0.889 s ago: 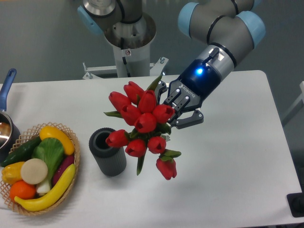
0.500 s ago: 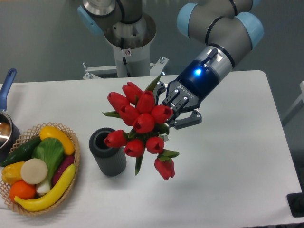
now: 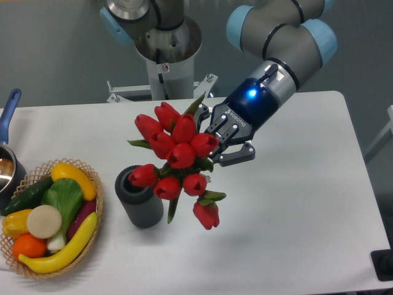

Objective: Insert the flowers into the vase
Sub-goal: 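Hold the red tulip bunch and move it toward the grey vase, then carry the tulips over the vase and align stems with its opening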

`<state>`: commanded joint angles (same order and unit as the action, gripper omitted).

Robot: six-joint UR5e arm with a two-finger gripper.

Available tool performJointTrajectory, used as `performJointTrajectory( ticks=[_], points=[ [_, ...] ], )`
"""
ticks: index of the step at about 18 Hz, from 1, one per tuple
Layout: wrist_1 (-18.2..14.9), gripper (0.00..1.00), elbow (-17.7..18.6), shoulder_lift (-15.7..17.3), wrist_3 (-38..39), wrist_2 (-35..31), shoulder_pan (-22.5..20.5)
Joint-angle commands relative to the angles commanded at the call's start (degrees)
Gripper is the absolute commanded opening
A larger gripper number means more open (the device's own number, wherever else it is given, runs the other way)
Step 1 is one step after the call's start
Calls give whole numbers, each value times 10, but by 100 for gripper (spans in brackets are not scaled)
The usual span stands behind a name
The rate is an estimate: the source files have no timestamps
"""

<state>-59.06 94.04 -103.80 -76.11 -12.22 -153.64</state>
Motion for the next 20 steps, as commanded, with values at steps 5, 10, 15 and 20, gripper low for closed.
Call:
performJointTrajectory(
  ticks=[5, 10, 15, 20],
  points=[
    [18, 25, 21, -1, -1, 40, 17],
    [29, 25, 55, 1, -3, 89, 37],
    [66, 25, 96, 0, -7, 158, 39],
    [69, 25, 108, 1, -7, 162, 55]
  ],
)
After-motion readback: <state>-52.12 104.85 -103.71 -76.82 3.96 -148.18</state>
